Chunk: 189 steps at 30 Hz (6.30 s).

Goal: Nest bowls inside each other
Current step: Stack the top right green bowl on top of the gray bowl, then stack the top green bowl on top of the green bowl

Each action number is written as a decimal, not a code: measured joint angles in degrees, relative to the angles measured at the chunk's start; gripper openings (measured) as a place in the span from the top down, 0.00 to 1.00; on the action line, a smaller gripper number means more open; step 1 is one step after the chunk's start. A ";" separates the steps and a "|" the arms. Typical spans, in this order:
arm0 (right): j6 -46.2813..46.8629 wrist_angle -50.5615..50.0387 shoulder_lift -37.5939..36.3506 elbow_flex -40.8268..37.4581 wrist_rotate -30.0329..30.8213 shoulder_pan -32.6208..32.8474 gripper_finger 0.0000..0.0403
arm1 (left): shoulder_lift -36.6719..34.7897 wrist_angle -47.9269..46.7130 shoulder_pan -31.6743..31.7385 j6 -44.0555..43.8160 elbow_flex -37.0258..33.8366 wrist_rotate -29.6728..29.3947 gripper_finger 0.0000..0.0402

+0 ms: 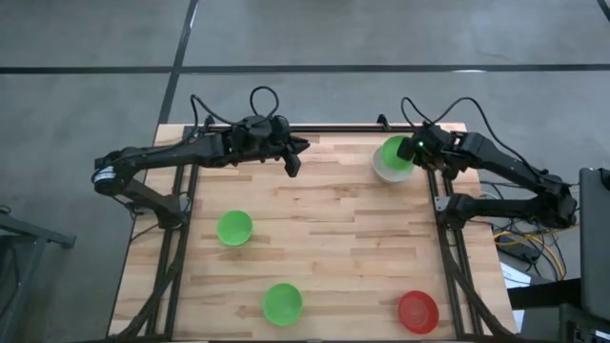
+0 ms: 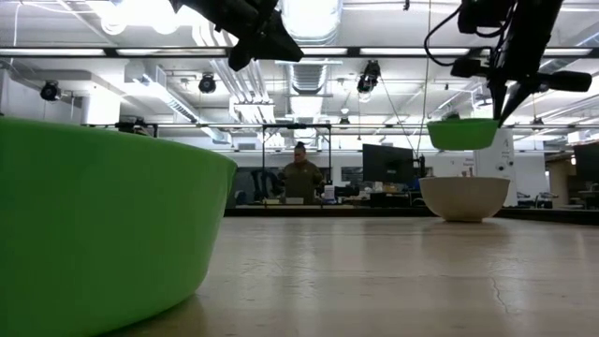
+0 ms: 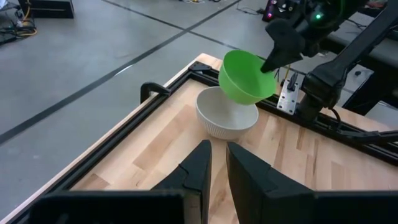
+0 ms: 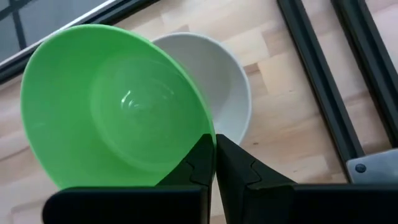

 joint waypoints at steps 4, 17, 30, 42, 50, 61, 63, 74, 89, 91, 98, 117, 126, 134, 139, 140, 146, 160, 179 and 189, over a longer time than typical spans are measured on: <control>-2.23 -0.02 0.87 -0.15 -3.57 -2.73 0.98 | 0.03 -0.02 0.00 0.88 0.00 0.03 0.87; -7.27 2.02 3.03 -3.45 -7.18 -8.34 0.98 | 0.03 15.91 -0.81 7.69 -8.39 3.05 0.87; -8.86 8.77 3.01 -5.40 -10.05 -10.64 0.98 | -0.13 28.50 -0.13 17.08 -19.07 3.18 0.87; -11.40 9.18 2.99 -5.40 -13.13 -10.81 0.98 | -0.15 29.55 -0.15 11.64 -19.58 1.99 0.87; -13.12 9.18 2.95 -4.30 -13.13 -10.81 0.98 | -0.15 29.06 -0.17 11.11 -19.61 1.99 0.87; -14.00 8.51 2.95 -4.09 -14.64 -10.79 0.98 | -0.15 29.04 -0.17 11.04 -19.61 2.02 0.87; -14.14 7.46 2.95 -4.09 -14.66 -10.79 0.98 | -0.15 29.05 -0.17 11.04 -19.61 2.02 0.87; -13.90 3.27 2.79 -4.13 -13.24 -11.07 0.98 | -0.15 29.03 -0.17 11.04 -19.63 2.02 0.87; -16.94 6.95 3.19 -4.61 -16.23 -17.25 0.98 | -0.13 29.00 -0.17 11.04 -19.65 2.02 0.87; -16.95 6.99 3.82 -5.23 -16.38 -17.23 0.98 | -0.13 29.00 -0.17 11.04 -19.63 2.02 0.87; -16.95 11.52 6.06 -9.89 -19.01 -17.20 0.98 | -0.13 29.00 -0.17 11.06 -19.65 2.02 0.87; -17.49 13.52 5.90 -13.16 -18.76 -17.81 0.98 | -0.13 29.00 -0.17 11.06 -19.65 2.02 0.87; -18.58 13.75 4.67 -13.11 -17.57 -18.07 0.92 | -0.13 29.00 -0.17 11.06 -19.65 2.02 0.87; -18.99 13.89 4.54 -13.11 -17.57 -18.29 0.77 | -0.13 28.98 -0.17 11.06 -19.65 2.02 0.87; -17.70 14.49 3.91 -13.04 -17.44 -18.29 0.72 | -0.13 28.98 -0.17 11.06 -19.65 2.02 0.87; -17.46 14.76 3.57 -13.00 -17.44 -18.29 0.71 | -0.13 28.98 -0.17 11.06 -19.65 2.02 0.87; -17.33 15.78 0.51 -12.34 -17.46 -18.29 0.70 | -0.13 28.98 -0.17 11.06 -19.65 2.02 0.87; -14.67 15.63 -4.62 -10.08 -17.40 -13.97 0.80 | -0.10 28.96 -0.19 11.06 -19.65 2.02 0.87; -7.87 15.11 -4.03 -8.22 -13.91 -0.58 0.89 | -0.10 28.94 -0.17 11.06 -19.65 2.02 0.87; -2.22 15.68 -4.03 -6.63 -7.64 10.17 0.89 | -0.10 28.95 -0.19 11.06 -19.65 2.02 0.87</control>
